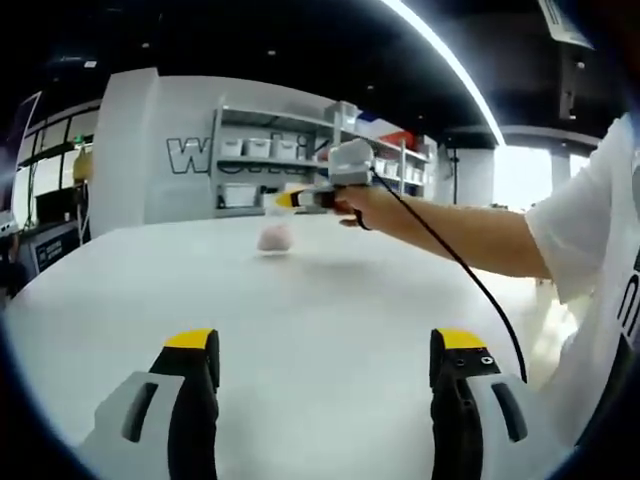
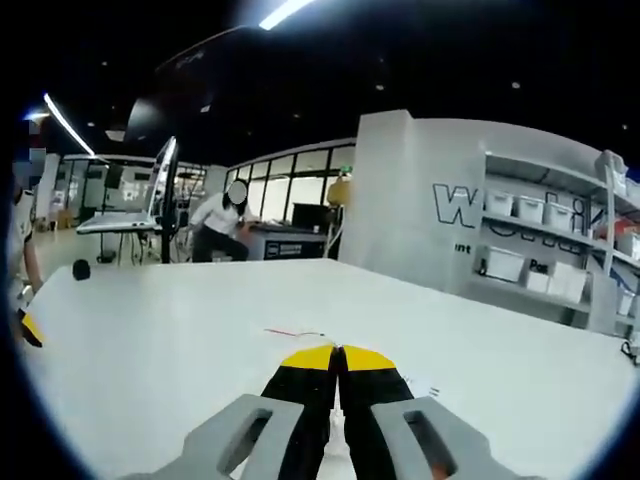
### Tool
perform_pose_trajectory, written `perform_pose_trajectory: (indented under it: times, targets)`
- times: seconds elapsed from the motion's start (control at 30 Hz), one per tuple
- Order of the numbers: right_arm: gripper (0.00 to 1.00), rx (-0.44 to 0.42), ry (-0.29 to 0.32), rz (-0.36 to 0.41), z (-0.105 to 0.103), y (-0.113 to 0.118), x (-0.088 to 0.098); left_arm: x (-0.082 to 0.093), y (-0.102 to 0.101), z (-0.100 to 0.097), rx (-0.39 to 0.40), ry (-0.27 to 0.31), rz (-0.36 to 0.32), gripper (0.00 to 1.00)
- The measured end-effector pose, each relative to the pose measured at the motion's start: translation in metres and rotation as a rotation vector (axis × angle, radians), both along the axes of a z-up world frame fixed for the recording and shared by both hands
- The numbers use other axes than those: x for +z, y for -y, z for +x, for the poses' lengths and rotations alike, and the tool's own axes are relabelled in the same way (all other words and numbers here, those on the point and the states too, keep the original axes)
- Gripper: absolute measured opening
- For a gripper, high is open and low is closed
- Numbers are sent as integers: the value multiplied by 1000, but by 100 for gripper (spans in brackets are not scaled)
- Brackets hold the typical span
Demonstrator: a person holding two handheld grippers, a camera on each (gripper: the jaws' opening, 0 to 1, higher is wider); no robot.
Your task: Open the resealable bag by pulling the two sides of the seal apart until the entire bag opening is separated and visibly accessible.
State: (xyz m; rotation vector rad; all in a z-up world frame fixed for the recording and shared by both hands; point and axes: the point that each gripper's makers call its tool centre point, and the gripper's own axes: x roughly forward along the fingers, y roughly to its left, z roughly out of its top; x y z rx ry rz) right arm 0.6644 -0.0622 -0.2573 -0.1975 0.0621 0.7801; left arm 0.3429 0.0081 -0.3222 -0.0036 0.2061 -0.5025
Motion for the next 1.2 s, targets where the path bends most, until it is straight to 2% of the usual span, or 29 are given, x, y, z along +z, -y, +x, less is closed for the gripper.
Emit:
perform_pose_trajectory:
  times: [0.1, 0.43, 0.63, 0.7, 0.73, 0.9, 0.97, 1.07, 1.2]
  targets:
    - [0, 0, -13, 8, -2, 1, -6, 0, 0, 0, -1, -1, 2, 86]
    - [0, 15, -35, 44, -25, 1, -18, 2, 0, 0, 2, 3, -2, 86]
    - [0, 0, -64, 68, -37, 3, -29, 4, 0, -2, -2, 5, -7, 86]
    - [0, -8, -66, 75, -48, 4, -31, 4, 1, -2, -6, 5, -9, 86]
    - [0, -12, -67, 78, -46, 4, -33, 4, 1, -2, -7, 5, -10, 86]
    - [0, -39, -73, 71, -50, 7, -43, 7, 0, -2, -7, 11, -23, 85]
    - [0, -34, -72, 56, -59, 5, -49, 7, 0, -2, -7, 13, -26, 85]
    - [0, -47, -62, 29, -56, 7, -56, 8, 0, -2, -8, 15, -30, 85]
    - [0, -60, -85, 35, -61, 7, -61, 11, 2, -3, -12, 19, -32, 85]
